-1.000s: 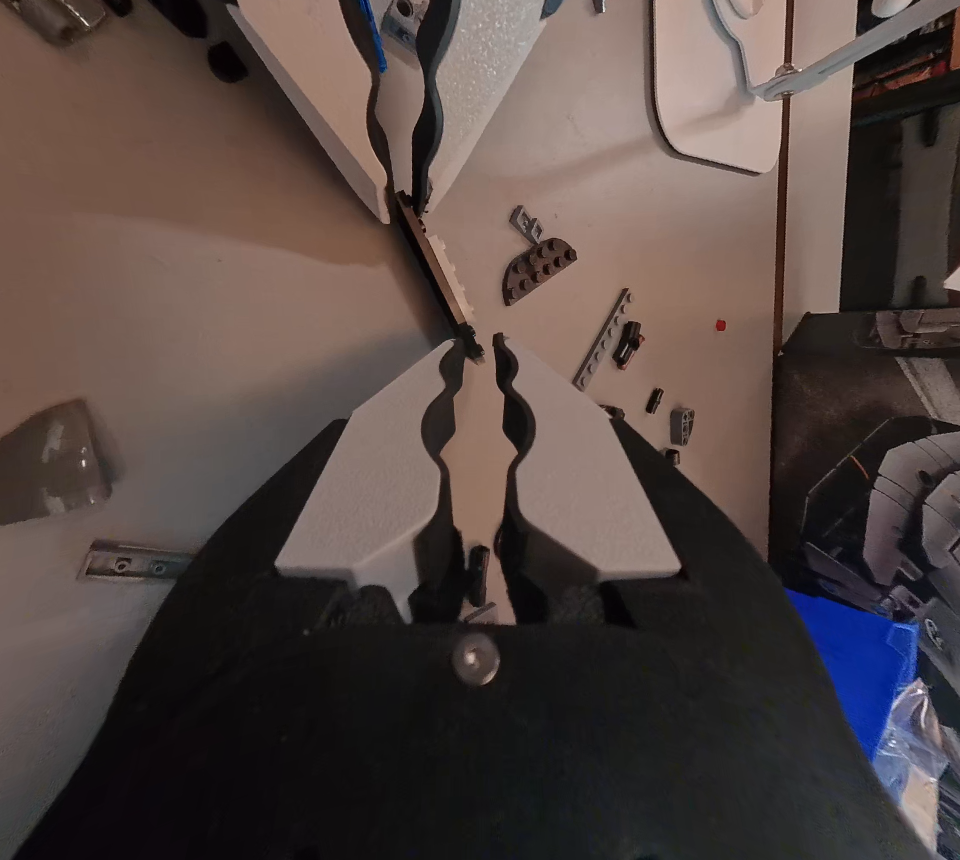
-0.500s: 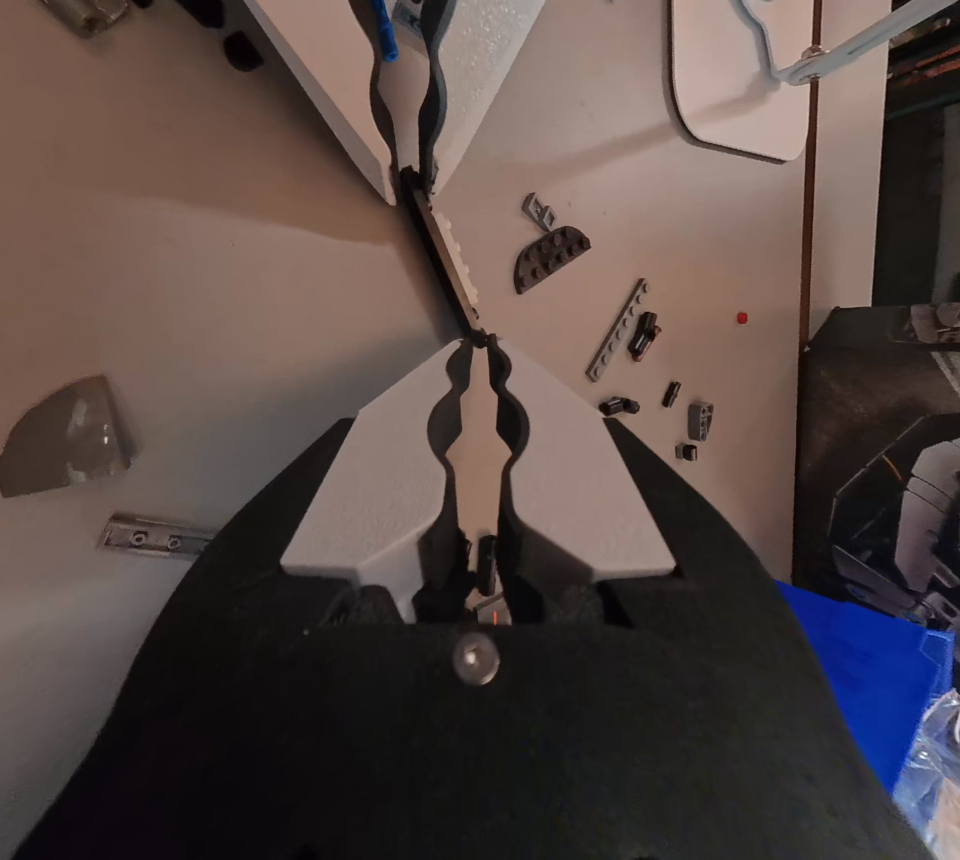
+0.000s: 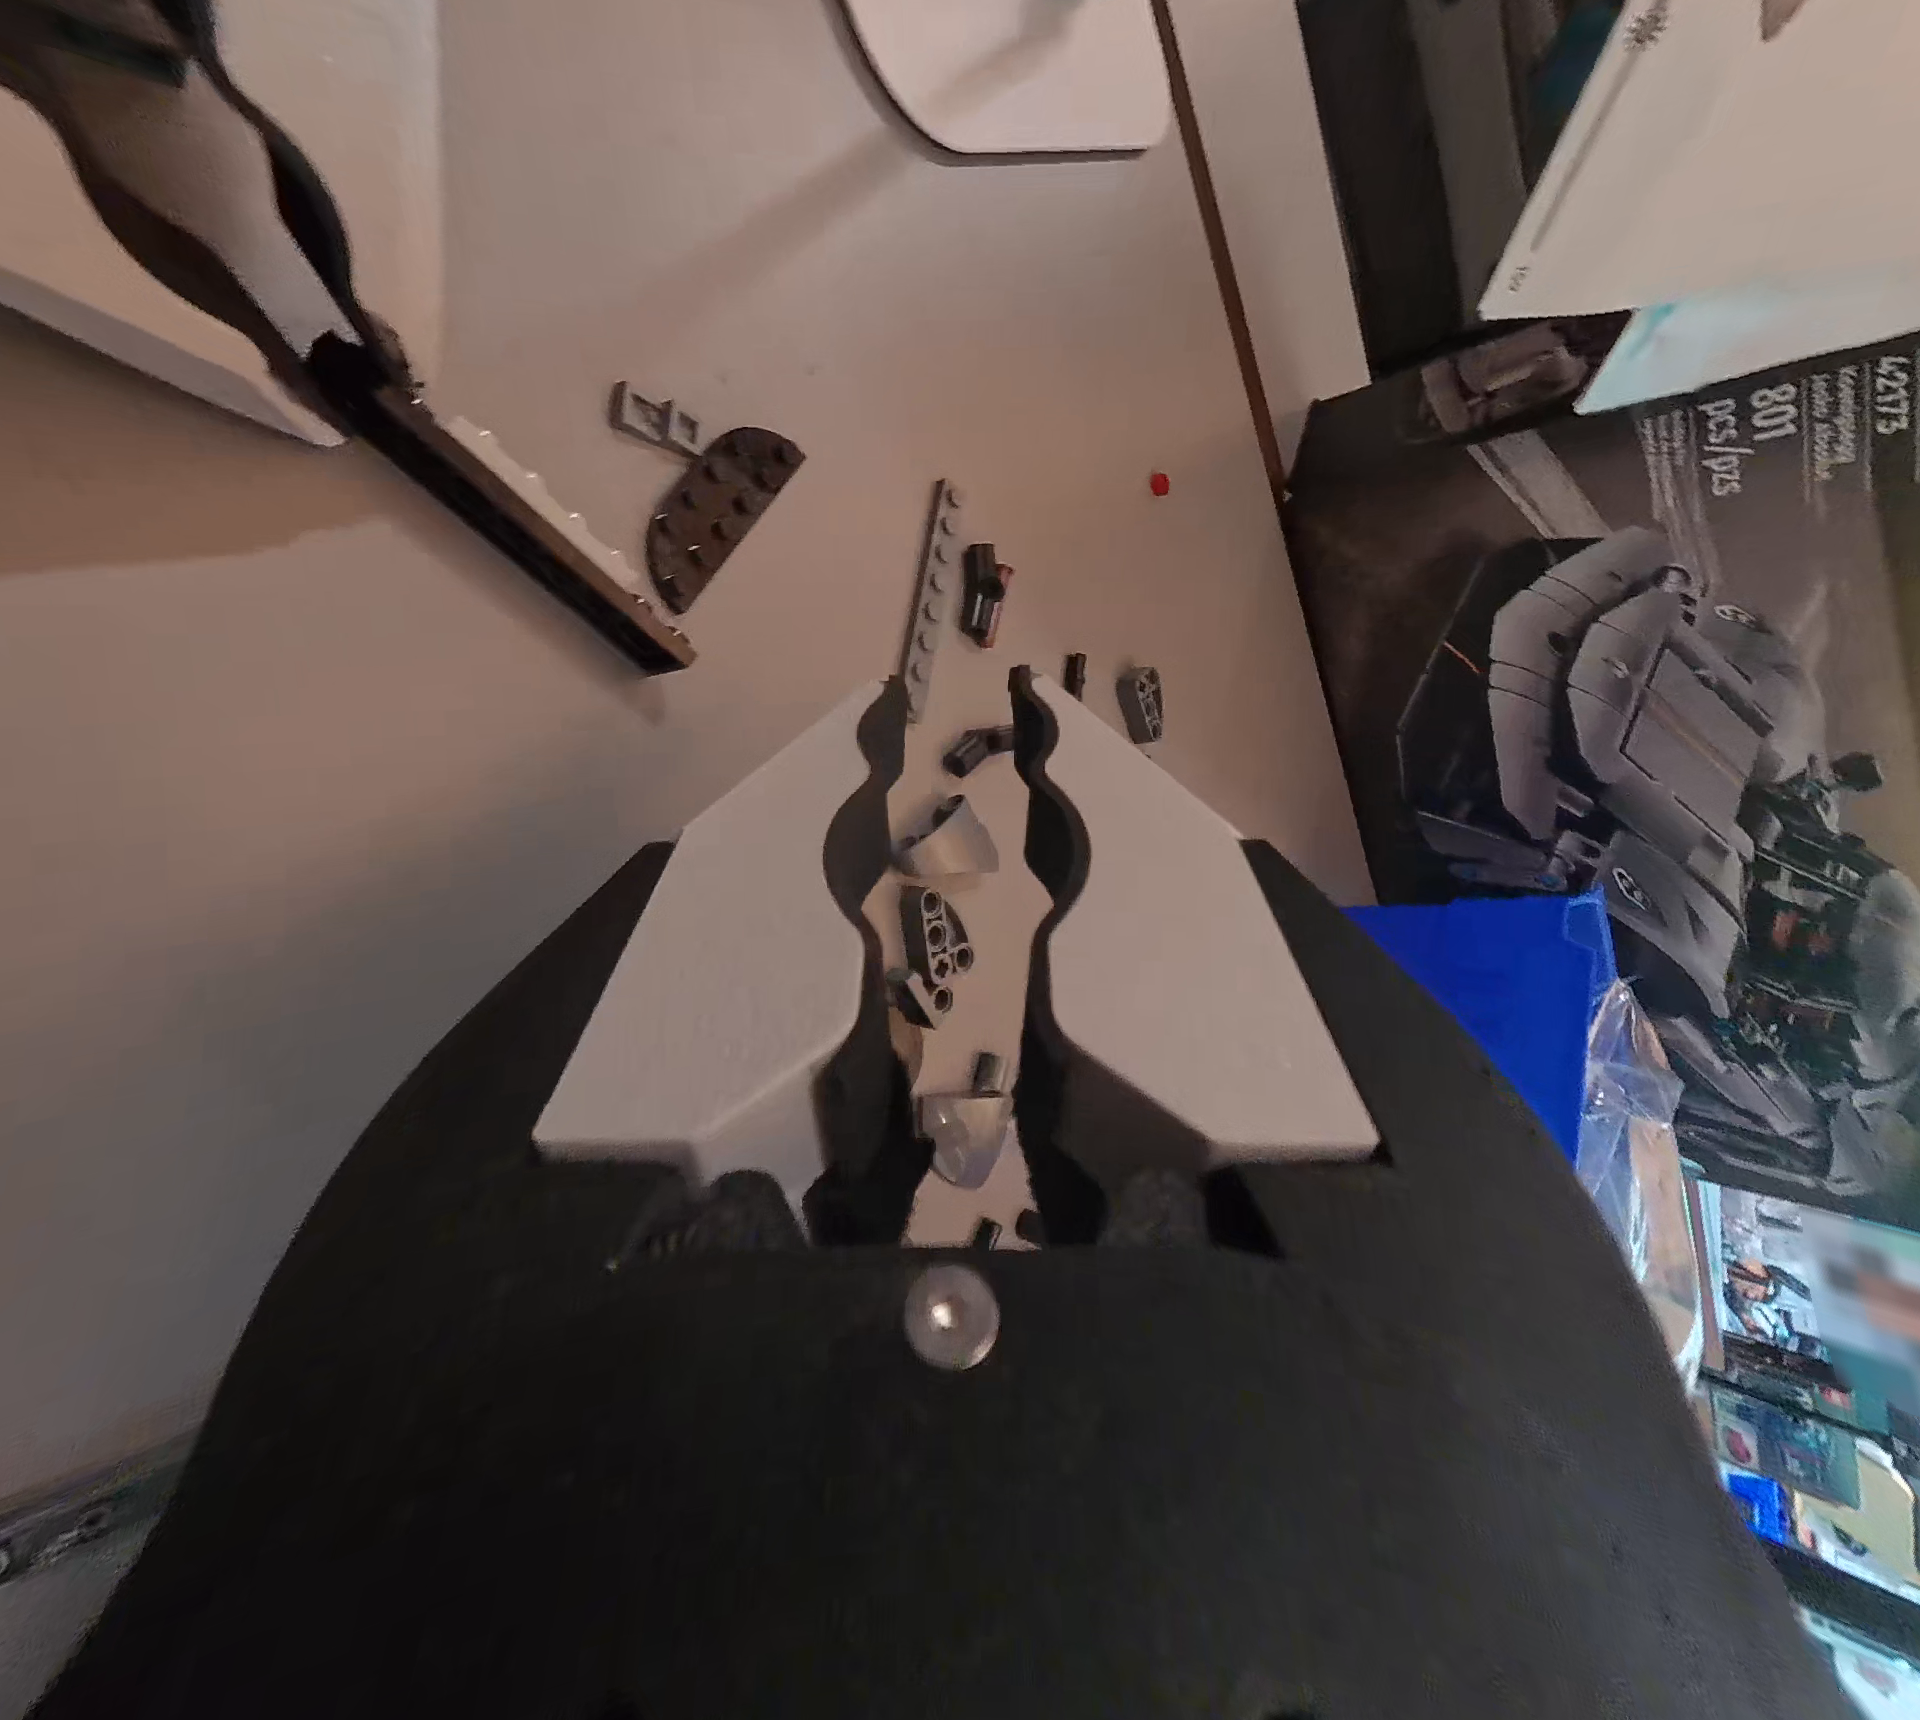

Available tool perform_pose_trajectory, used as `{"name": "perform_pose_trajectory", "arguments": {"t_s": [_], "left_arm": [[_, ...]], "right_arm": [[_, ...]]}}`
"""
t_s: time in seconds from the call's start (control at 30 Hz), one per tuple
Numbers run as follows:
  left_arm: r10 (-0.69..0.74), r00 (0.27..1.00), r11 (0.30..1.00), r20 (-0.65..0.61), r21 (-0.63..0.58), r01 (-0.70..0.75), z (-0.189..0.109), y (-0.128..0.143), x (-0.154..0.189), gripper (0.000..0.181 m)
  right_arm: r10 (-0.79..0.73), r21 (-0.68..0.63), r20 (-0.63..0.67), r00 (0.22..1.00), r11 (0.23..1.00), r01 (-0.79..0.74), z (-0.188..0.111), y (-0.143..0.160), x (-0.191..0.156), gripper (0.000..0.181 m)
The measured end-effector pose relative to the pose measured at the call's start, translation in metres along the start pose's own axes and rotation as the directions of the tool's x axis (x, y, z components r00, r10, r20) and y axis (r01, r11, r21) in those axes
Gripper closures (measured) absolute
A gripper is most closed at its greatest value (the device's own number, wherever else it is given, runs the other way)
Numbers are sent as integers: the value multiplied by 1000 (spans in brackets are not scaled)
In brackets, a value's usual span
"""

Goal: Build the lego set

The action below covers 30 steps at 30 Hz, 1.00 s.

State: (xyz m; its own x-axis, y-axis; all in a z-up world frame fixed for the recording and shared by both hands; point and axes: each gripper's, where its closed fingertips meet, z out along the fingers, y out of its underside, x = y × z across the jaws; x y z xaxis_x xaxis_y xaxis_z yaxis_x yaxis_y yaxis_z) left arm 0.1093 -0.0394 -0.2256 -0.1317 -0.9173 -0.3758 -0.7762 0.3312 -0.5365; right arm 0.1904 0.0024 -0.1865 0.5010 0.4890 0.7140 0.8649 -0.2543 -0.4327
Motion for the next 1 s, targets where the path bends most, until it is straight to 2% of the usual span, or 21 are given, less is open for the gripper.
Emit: {"name": "perform_pose_trajectory", "arguments": {"t_s": [0.67,1.0], "left_arm": [[10,1000,1000,-13,4,-10,0,-2,4,178],[-24,999,1000,-47,13,24,-2,-1,5,170]], "right_arm": [[27,5,-19,999,1000,-26,0,3,7,161],[27,-3,1,1000,1000,-27,0,8,7,162]]}}
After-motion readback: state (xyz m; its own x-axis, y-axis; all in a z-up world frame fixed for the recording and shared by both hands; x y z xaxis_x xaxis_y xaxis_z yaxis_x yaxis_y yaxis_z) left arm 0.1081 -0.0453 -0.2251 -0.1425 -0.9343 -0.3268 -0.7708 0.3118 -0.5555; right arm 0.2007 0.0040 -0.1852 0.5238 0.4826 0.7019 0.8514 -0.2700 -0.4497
